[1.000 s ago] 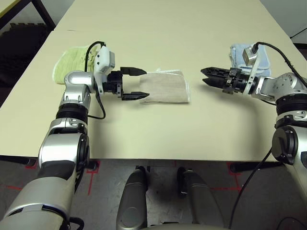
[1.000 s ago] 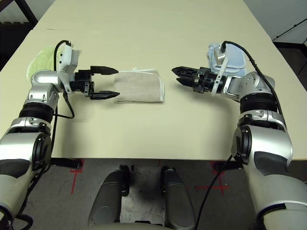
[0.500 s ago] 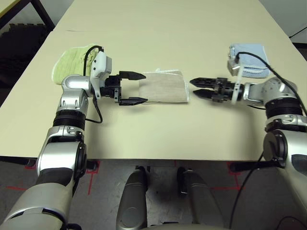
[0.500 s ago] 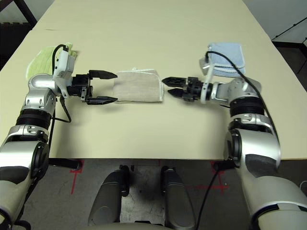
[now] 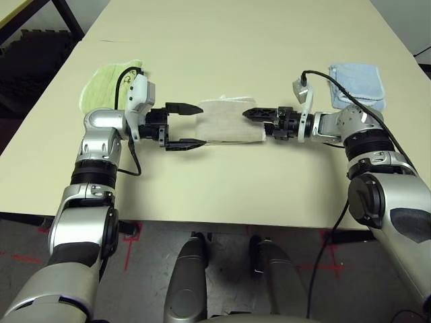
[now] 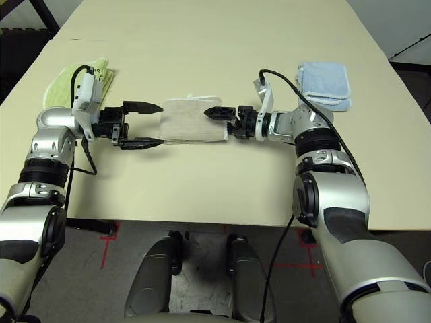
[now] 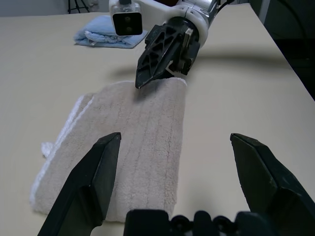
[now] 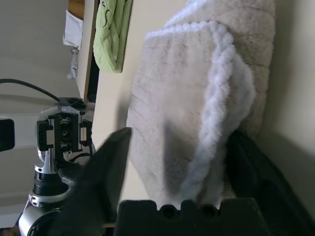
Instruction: Fold the towel and set it aside.
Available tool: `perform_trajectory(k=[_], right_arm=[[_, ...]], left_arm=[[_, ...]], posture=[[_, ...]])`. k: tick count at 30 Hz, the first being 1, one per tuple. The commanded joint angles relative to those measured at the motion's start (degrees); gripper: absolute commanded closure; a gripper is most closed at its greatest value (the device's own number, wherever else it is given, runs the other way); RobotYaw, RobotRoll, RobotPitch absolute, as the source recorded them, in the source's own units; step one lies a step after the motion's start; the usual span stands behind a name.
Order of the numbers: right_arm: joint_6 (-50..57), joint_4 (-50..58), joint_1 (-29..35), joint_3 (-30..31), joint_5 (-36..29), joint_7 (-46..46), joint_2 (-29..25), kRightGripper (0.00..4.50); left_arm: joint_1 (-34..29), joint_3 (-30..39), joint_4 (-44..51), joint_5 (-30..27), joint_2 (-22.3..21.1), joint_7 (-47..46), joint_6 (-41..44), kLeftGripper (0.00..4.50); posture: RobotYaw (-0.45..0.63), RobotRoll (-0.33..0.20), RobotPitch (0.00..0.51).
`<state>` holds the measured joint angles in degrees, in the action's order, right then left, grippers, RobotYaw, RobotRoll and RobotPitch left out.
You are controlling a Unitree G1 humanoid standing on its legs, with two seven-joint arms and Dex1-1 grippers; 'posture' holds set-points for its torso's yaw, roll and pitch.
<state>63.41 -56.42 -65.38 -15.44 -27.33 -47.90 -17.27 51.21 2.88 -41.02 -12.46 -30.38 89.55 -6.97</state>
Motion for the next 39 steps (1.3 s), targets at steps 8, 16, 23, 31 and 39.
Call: perform_trajectory(k=[8,16,23,31,39], right_arm=[[0.9,1.5,1.4,-1.2,-1.8,-0.7,-0.8,4.41],[-1.4,6.2,2.9,-6.6,-5.8,0.5,-3.7,4.47],[-15.4,10.5,3.5,-14.7,-8.8,7.5,-2.9,4.47],[-41.1,7.7,1.9,-21.9,-9.9,15.8,-1.4,4.47],[-60.0,-2.7,-2.8,-22.8,-7.9,17.9,-4.9,4.47]], left_arm=[[-0.6,-1.8,1.0,-0.8,-0.3,0.5,0.6,0.0],[-0.1,-2.3,0.1,-0.8,-0.2,0.4,0.6,0.0],[-0.3,-2.8,-0.7,-0.8,0.8,-0.4,0.7,0.0],[-0.1,-2.8,-1.7,-0.8,1.8,-1.6,0.7,0.0],[3.5,-2.2,-6.3,-0.4,3.4,-4.0,-0.4,0.0]], posture=[[0.14,0.0,0.242],[0.11,0.0,0.234],[0.08,0.0,0.229],[0.04,0.0,0.223],[0.03,0.0,0.218]])
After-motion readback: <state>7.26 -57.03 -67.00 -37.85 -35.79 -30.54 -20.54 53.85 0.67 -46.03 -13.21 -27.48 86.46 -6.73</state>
